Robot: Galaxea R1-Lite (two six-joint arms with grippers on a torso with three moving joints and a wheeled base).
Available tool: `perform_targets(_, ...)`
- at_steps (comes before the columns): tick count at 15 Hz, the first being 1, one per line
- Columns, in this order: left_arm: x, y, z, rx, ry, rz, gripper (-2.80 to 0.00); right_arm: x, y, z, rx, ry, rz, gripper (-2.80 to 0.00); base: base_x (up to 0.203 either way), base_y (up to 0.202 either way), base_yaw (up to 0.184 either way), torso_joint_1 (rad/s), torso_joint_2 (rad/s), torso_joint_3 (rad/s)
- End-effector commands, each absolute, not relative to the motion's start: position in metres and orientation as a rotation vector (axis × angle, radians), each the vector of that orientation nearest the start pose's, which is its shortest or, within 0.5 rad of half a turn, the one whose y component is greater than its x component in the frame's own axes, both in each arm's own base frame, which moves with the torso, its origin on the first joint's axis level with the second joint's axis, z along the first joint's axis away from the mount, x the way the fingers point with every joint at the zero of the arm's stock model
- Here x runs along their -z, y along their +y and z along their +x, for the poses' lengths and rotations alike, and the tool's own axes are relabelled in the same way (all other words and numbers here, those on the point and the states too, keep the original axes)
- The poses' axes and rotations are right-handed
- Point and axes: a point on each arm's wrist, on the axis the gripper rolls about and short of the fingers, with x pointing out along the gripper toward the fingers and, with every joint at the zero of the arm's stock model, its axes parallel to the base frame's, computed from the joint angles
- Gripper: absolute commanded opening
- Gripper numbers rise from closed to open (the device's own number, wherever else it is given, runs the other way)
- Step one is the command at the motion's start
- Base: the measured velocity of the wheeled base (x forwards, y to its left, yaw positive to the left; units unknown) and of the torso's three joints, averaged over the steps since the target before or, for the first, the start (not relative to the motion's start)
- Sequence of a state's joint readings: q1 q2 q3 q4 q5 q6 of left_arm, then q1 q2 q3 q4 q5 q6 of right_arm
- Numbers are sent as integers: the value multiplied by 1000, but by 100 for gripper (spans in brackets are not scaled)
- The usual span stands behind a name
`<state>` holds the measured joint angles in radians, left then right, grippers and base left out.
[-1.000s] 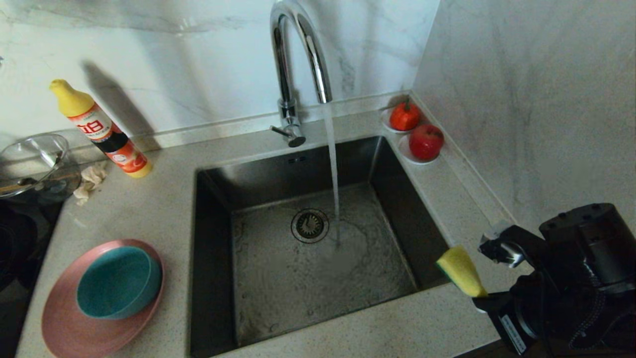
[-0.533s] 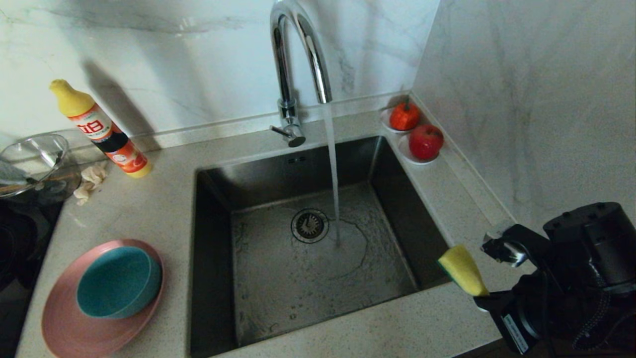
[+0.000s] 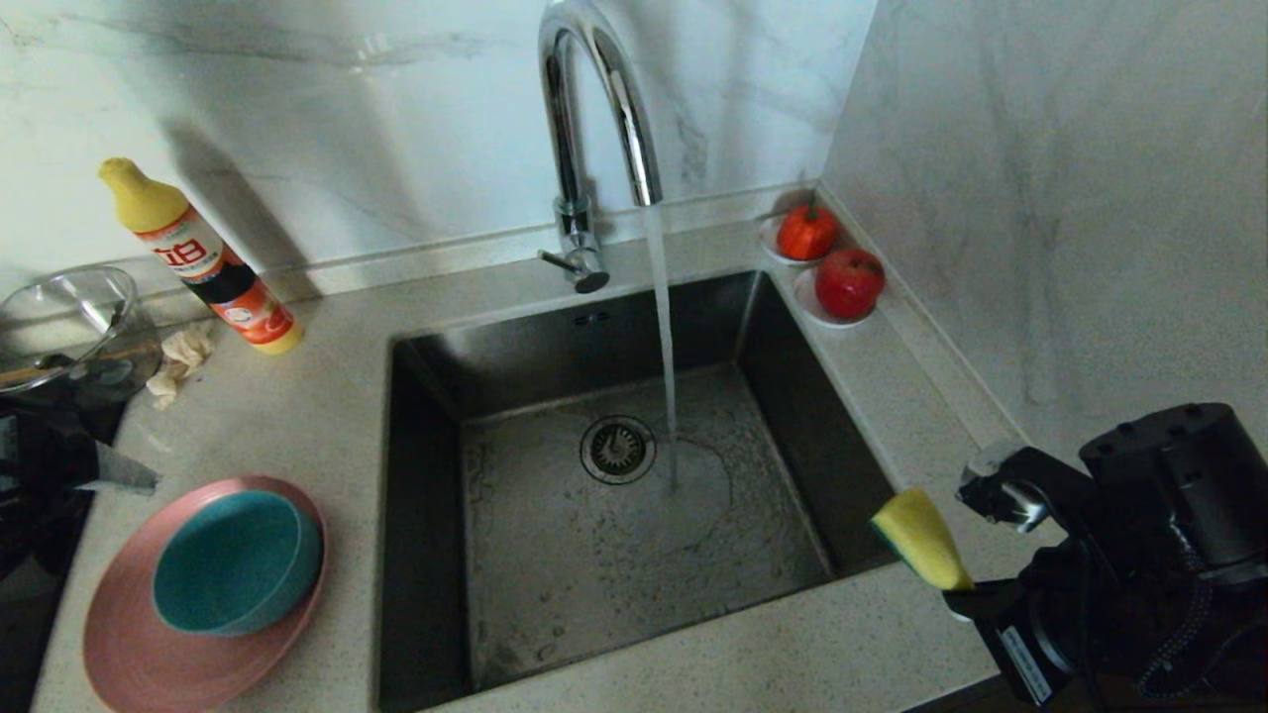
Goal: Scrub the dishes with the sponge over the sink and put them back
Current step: Pick up a bowl and the sponge
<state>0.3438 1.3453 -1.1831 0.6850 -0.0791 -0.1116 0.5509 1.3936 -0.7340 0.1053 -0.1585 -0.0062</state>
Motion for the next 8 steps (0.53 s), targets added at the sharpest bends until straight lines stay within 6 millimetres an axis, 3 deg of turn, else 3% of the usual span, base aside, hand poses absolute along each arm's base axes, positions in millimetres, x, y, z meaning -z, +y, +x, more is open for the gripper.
perform_targets(1,-238,67,192,-302,883,-301,0,-175,106,179,-373,733,-278,-280,0,0,0,0,0,0)
perform_targets(4,-218,73,206,-354,903,-291,0,-174,106,180,-374,734,-280,-280,0,0,0,0,0,0)
perform_targets(8,-206,78,218,-363,940,-301,0,-175,107,181,-374,732,-283,-280,0,0,0,0,0,0)
